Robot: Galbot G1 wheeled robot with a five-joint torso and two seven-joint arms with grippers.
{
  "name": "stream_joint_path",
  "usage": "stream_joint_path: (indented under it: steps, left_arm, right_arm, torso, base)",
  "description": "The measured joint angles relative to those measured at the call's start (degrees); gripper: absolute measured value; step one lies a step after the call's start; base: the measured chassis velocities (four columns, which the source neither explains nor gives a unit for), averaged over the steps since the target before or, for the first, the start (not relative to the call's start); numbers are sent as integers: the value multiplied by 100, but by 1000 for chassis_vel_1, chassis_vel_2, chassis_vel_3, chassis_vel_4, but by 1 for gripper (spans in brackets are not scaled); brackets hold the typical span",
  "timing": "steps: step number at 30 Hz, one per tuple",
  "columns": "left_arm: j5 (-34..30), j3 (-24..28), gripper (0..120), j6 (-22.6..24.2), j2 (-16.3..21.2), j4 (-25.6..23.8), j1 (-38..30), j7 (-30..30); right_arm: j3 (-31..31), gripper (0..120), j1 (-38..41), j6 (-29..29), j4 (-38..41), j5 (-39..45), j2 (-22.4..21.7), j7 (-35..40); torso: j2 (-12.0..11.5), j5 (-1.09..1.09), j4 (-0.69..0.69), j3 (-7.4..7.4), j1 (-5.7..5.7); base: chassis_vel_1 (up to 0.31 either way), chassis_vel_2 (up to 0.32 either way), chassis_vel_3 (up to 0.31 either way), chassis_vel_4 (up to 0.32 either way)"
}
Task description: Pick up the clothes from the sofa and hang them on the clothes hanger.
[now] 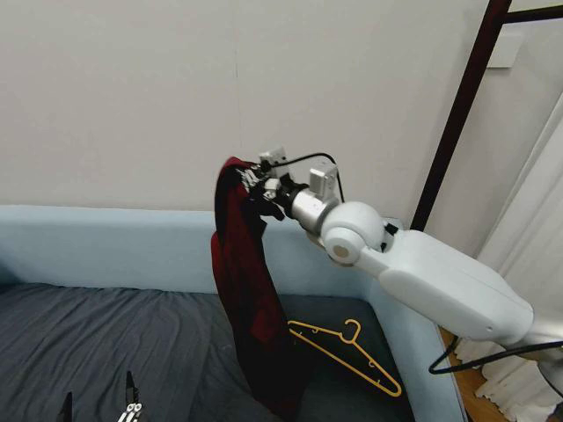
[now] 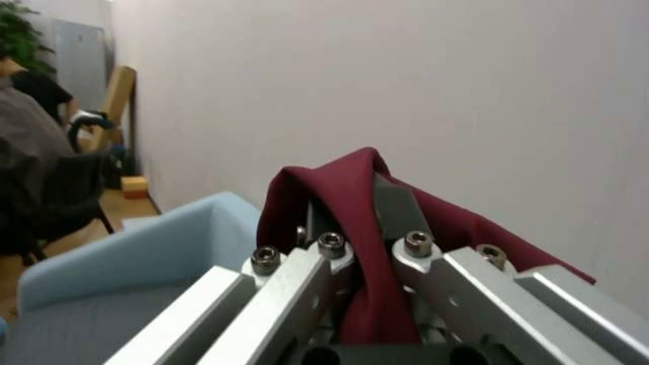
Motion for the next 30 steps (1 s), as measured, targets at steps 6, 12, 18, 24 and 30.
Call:
stream_joint_path:
  steps: [6, 12, 18, 24, 30]
  left_arm:
    - [-69, -176, 99, -43, -46, 31, 52, -31]
    - [-26, -139, 99, -12, -107, 64, 50, -33]
    - [114, -1, 99, 95, -113, 95, 29, -9]
    - [157, 38, 99, 185, -79, 96, 1, 10]
    - [178, 27, 99, 182, -40, 153, 27, 15]
  right_arm:
    - [55, 0, 295, 4, 51, 393, 300, 97]
    - [185, 0, -599, 130, 800, 357, -436, -10]
    - [274, 0, -2485, 750, 863, -468, -1457, -526]
    - [628, 0, -3977, 1248, 298, -1063, -1633, -889]
    - [968, 0, -4761, 1641, -532, -1520, -1624, -1222]
  torso:
    - [0, -1, -1, -1, 0]
    - [0, 3, -3, -1, 0]
    - [0, 6, -5, -1, 0]
    - [0, 6, -3, 0, 0]
    - [0, 4, -2, -1, -1]
  base:
    - [0, 0, 0, 0]
    - [0, 0, 0, 0]
    - [0, 0, 0, 0]
    - [0, 0, 0, 0]
    - [0, 0, 0, 0]
